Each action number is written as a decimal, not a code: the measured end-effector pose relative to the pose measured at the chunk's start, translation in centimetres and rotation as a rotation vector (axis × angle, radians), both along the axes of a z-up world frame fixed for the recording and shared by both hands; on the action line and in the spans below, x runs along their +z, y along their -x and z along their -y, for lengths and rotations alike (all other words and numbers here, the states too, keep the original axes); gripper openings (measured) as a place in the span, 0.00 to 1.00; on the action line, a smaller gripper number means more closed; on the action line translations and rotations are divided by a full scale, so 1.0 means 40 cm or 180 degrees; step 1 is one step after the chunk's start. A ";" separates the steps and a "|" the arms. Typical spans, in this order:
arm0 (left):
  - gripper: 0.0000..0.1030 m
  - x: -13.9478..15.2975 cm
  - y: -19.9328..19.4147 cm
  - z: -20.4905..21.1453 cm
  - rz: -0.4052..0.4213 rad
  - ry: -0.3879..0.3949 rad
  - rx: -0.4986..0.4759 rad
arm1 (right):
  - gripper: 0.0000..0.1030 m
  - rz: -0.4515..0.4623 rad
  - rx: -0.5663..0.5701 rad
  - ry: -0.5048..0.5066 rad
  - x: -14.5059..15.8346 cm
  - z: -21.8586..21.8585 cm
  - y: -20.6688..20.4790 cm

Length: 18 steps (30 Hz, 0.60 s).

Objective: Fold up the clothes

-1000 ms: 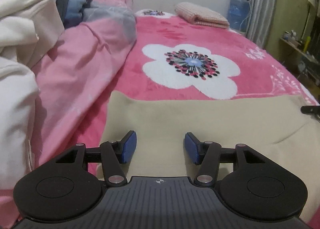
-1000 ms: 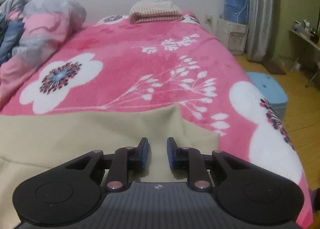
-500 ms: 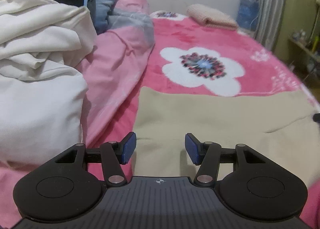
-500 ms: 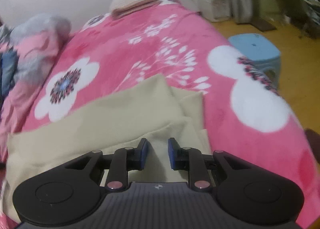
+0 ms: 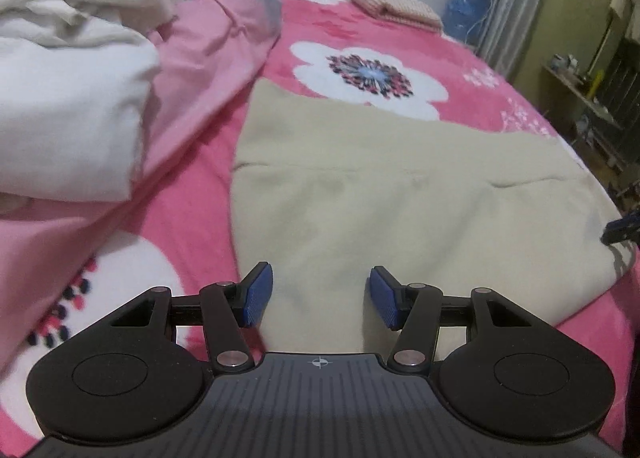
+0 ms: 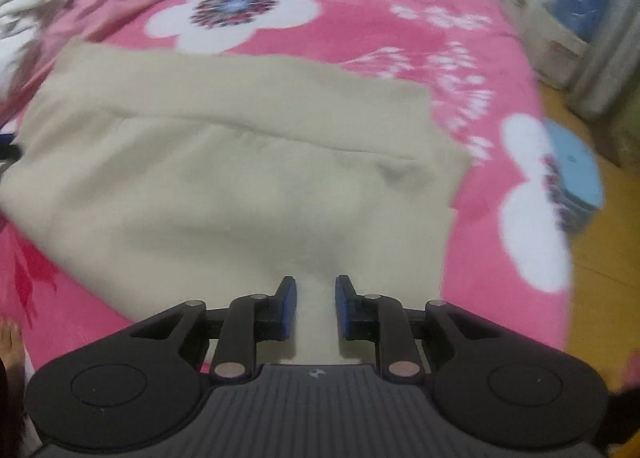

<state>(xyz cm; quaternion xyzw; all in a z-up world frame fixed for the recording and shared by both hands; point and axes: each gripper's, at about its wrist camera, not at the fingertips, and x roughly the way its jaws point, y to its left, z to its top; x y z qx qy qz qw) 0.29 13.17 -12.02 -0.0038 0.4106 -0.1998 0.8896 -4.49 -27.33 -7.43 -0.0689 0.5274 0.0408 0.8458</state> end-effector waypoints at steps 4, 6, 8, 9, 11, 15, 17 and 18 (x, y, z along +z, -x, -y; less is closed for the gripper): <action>0.55 -0.028 0.013 -0.012 0.0013 -0.0177 -0.0148 | 0.22 -0.0179 0.0504 0.0154 -0.016 -0.095 0.018; 0.63 -0.049 0.008 -0.028 -0.0045 -0.0140 -0.0090 | 0.22 -0.0266 0.0636 0.0439 -0.081 -0.114 0.011; 0.64 -0.057 0.001 -0.048 -0.0118 0.0016 0.0000 | 0.21 -0.0300 0.0448 0.0331 -0.073 -0.107 -0.011; 0.64 -0.059 0.000 -0.053 -0.0130 0.0061 0.0016 | 0.21 -0.0336 0.0385 0.0366 -0.056 -0.118 -0.019; 0.64 -0.059 0.007 -0.053 -0.0088 0.0046 -0.0010 | 0.21 -0.0242 0.0529 0.0570 -0.015 -0.168 -0.004; 0.65 -0.056 0.007 -0.042 -0.0048 -0.0048 -0.0058 | 0.21 0.0101 0.0775 -0.0004 0.074 -0.267 0.022; 0.65 -0.054 0.006 -0.039 -0.0034 -0.0088 -0.0072 | 0.21 -0.0015 0.0824 0.0165 0.006 -0.302 0.017; 0.66 -0.053 0.007 -0.040 -0.0029 -0.0096 -0.0072 | 0.21 -0.0082 0.0847 0.0268 -0.031 -0.318 0.014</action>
